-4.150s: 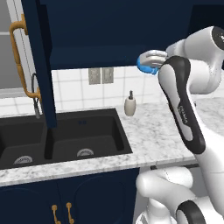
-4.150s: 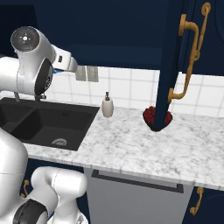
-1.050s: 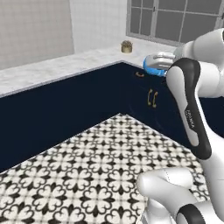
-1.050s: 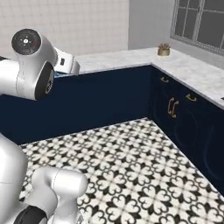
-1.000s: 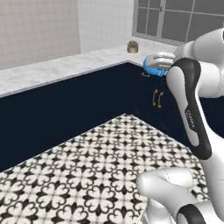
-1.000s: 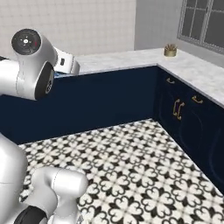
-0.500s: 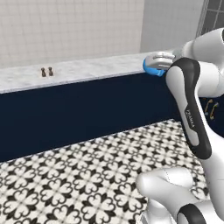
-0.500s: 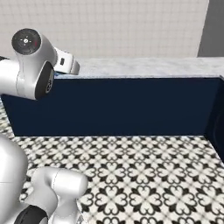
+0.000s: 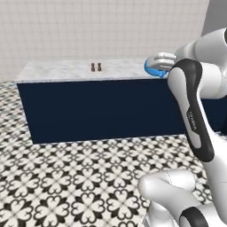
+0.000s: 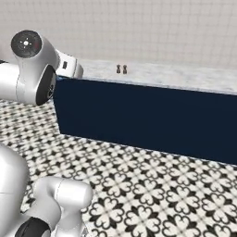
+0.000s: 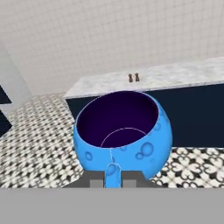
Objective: Gather all objects into one cabinet and sort the glasses and bowls to opposite sides.
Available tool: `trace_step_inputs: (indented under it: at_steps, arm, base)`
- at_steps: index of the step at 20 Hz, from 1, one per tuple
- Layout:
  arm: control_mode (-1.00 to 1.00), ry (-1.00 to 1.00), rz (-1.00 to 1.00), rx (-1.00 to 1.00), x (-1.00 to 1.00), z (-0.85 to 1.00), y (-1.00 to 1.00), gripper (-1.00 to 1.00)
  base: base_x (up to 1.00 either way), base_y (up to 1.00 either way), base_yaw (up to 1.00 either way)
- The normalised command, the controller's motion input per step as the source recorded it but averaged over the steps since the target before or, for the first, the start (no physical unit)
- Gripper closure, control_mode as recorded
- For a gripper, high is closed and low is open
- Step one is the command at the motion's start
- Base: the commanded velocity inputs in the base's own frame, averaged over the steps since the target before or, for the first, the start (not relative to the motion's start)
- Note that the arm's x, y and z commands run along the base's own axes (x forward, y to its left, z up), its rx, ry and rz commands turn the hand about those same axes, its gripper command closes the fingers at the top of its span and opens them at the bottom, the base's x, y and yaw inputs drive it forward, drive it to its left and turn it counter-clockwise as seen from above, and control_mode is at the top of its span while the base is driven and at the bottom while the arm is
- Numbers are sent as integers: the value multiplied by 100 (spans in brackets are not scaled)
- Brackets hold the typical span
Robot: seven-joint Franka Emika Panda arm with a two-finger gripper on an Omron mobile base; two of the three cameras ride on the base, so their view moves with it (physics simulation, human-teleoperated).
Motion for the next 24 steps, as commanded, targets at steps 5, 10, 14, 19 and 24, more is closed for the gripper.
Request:
trace_step_inputs:
  at_steps: [5,10,14,19,24]
  arm:
    - [100,0,0,0,0,0,0,100]
    - [100,0,0,0,0,0,0,100]
    - [100,0,0,0,0,0,0,100]
    - [100,0,0,0,0,0,0,100]
    - [100,0,0,0,0,0,0,100]
  base:
    - [9,14,47]
    - [8,6,46]
    - [8,3,48]
    - [23,0,47]
    - [41,2,46]
